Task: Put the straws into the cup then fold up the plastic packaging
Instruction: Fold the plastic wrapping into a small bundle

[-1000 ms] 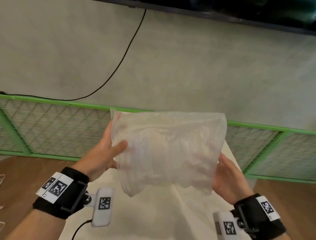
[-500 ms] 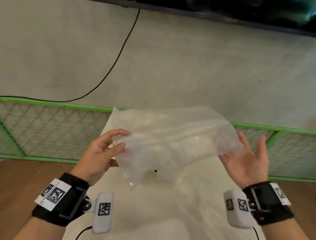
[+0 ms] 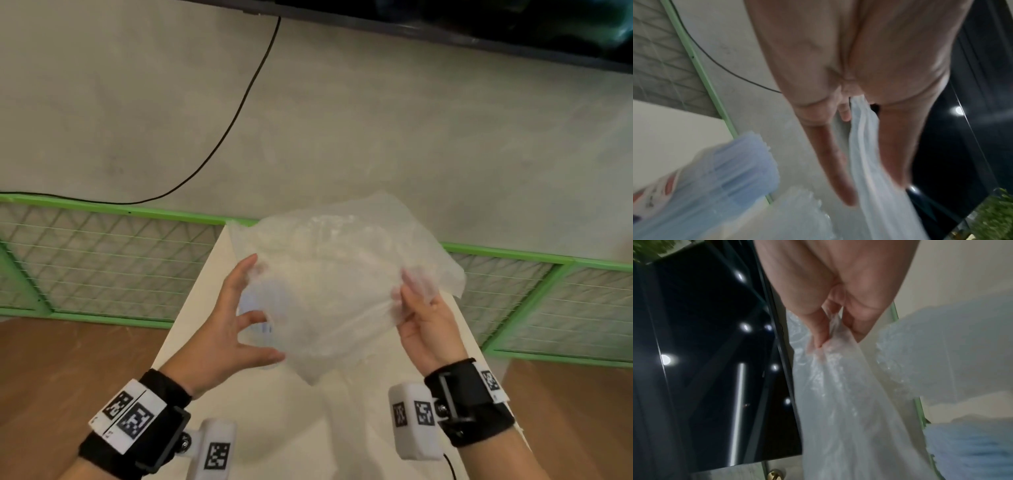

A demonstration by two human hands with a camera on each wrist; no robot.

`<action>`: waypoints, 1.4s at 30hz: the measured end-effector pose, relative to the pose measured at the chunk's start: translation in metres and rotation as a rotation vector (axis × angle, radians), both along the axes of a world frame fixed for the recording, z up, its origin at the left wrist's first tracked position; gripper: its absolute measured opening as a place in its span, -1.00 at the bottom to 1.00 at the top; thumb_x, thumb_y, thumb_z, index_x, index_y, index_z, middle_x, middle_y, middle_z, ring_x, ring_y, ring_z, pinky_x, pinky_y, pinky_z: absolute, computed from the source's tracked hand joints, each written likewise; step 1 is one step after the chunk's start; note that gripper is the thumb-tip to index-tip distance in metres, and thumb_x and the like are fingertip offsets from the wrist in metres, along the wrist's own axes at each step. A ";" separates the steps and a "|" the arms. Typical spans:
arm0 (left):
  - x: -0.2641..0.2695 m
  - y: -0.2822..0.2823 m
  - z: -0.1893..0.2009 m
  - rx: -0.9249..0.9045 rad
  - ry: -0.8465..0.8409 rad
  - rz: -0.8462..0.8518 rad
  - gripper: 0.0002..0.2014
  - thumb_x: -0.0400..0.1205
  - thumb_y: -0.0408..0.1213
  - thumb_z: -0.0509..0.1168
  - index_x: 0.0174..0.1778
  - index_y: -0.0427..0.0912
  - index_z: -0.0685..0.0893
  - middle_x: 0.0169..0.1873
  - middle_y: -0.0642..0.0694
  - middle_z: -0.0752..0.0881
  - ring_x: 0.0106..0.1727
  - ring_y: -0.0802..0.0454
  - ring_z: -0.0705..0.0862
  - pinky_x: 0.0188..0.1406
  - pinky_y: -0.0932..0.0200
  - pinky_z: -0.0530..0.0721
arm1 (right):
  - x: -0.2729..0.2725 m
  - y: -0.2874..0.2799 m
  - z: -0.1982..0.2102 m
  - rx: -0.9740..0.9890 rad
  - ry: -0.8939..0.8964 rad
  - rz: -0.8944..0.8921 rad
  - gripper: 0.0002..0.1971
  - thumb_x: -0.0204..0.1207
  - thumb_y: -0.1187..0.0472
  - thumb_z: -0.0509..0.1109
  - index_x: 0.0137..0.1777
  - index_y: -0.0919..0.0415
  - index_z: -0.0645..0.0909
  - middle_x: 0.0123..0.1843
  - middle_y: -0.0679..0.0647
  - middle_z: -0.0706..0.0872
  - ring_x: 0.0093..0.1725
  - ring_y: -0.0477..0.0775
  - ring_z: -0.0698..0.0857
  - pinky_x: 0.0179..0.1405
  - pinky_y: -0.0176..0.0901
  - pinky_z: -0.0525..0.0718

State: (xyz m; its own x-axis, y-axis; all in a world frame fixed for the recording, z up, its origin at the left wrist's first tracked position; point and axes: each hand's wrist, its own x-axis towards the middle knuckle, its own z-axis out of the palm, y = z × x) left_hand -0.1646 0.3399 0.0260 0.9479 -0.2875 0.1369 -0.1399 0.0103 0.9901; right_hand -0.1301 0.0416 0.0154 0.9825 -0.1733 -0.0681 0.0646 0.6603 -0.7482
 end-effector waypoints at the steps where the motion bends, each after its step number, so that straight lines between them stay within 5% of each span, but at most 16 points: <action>1: 0.000 0.007 -0.001 -0.026 0.002 0.040 0.14 0.25 -0.44 0.65 0.47 0.60 0.19 0.49 0.50 0.26 0.36 -0.09 0.61 0.10 -0.33 0.73 | 0.001 -0.004 0.003 -0.007 -0.019 0.011 -0.30 0.33 0.40 0.47 0.53 0.19 0.46 0.12 0.05 0.82 -0.21 -0.08 0.78 -0.24 -0.32 0.77; 5: 0.014 0.044 0.004 -0.228 0.003 0.336 -0.26 0.25 0.04 0.50 0.37 0.39 0.40 0.46 0.20 0.44 0.47 0.01 0.52 0.39 -0.28 0.54 | -0.005 -0.022 0.021 -0.203 -0.086 0.229 -0.30 0.26 0.36 0.55 0.43 -0.04 0.57 -0.03 -0.01 0.80 -0.30 -0.06 0.74 -0.26 -0.10 0.79; 9: 0.034 0.040 0.009 0.063 0.109 -0.023 -0.12 0.19 0.30 0.58 0.44 0.38 0.37 0.36 0.13 0.66 0.40 0.18 0.60 0.53 -0.06 0.43 | -0.010 -0.031 0.039 -0.406 -0.159 0.464 -0.11 0.16 0.21 0.77 0.53 -0.02 0.50 -0.09 0.11 0.77 -0.31 0.01 0.69 -0.29 -0.04 0.78; 12: 0.035 0.010 0.009 0.102 0.248 -0.290 -0.17 0.35 0.03 0.59 0.49 0.30 0.30 0.20 -0.13 0.78 0.19 -0.11 0.77 0.22 -0.01 0.69 | -0.010 -0.028 0.058 -0.510 -0.184 0.502 -0.13 0.13 0.16 0.78 0.49 0.00 0.54 -0.09 0.17 0.77 -0.30 0.05 0.70 -0.26 -0.13 0.75; 15: 0.034 -0.008 0.013 0.013 0.237 -0.217 -0.41 0.50 -0.24 0.44 0.48 -0.03 0.46 -0.05 -0.33 0.82 -0.22 -0.21 0.82 -0.16 0.06 0.78 | -0.009 -0.033 0.065 -0.462 -0.165 0.424 -0.22 0.18 0.18 0.75 0.45 -0.03 0.59 0.17 0.18 0.79 -0.09 0.05 0.79 -0.05 -0.17 0.76; 19: 0.036 -0.012 0.017 -0.045 0.169 -0.188 -0.63 0.58 -0.32 0.30 0.33 -0.07 0.64 -0.07 -0.38 0.81 -0.30 -0.13 0.80 -0.18 0.11 0.78 | -0.014 -0.037 0.044 -0.481 0.043 0.463 -0.03 -0.01 0.09 0.83 0.43 0.31 0.53 0.31 0.31 0.72 0.26 0.32 0.72 0.14 -0.05 0.77; 23: 0.039 -0.005 0.018 -0.052 0.162 -0.185 -0.66 0.58 -0.29 0.29 0.29 -0.04 0.69 -0.07 -0.41 0.79 -0.27 -0.17 0.82 -0.11 0.03 0.81 | -0.013 -0.036 0.033 -0.638 0.136 0.502 -0.14 -0.11 -0.08 0.84 0.20 0.32 0.70 0.16 0.42 0.76 0.04 0.39 0.81 0.03 0.11 0.80; 28: 0.043 0.005 0.021 -0.120 0.190 -0.154 -0.66 0.60 -0.29 0.26 0.28 -0.02 0.70 -0.10 -0.40 0.79 -0.26 -0.16 0.82 -0.13 0.06 0.81 | -0.010 -0.032 0.042 -0.581 0.077 0.634 -0.38 0.30 0.05 0.68 0.39 -0.04 0.62 0.22 0.36 0.75 0.06 0.48 0.78 -0.04 0.24 0.79; 31: 0.042 0.011 0.025 -0.150 0.223 -0.188 -0.63 0.58 -0.25 0.29 0.31 0.08 0.69 -0.09 -0.44 0.80 -0.23 -0.16 0.85 -0.18 0.09 0.82 | -0.007 -0.024 0.049 -0.574 0.016 0.553 -0.62 0.40 0.20 0.48 0.24 0.07 0.73 -0.08 0.37 0.80 -0.42 0.23 0.77 -0.35 0.00 0.79; 34: 0.042 0.018 0.030 -0.178 0.222 -0.231 -0.58 0.53 -0.19 0.33 0.33 0.13 0.68 -0.18 -0.43 0.81 -0.27 -0.17 0.85 -0.28 0.11 0.82 | 0.000 -0.021 0.056 -0.571 -0.051 0.458 -0.71 0.29 0.20 0.51 0.03 0.11 0.81 -0.22 0.28 0.82 -0.60 0.03 0.66 -0.57 -0.22 0.70; 39: 0.045 0.025 0.032 -0.324 0.165 -0.203 -0.48 0.50 -0.21 0.34 0.38 0.30 0.59 -0.26 -0.39 0.82 -0.31 -0.16 0.85 -0.29 0.09 0.82 | 0.006 -0.019 0.064 -0.361 -0.082 0.439 -0.72 0.33 0.32 0.40 -0.08 0.01 0.85 -0.18 0.23 0.84 -0.33 0.04 0.78 -0.45 -0.16 0.74; 42: 0.044 0.026 0.031 -0.364 0.156 -0.170 -0.52 0.31 -0.04 0.59 0.18 0.08 0.78 -0.27 -0.34 0.83 -0.34 -0.14 0.84 -0.33 0.10 0.81 | 0.009 -0.018 0.064 -0.344 -0.081 0.432 -0.67 0.36 0.39 0.34 -0.10 0.01 0.85 -0.14 0.21 0.85 -0.28 0.06 0.80 -0.35 0.04 0.81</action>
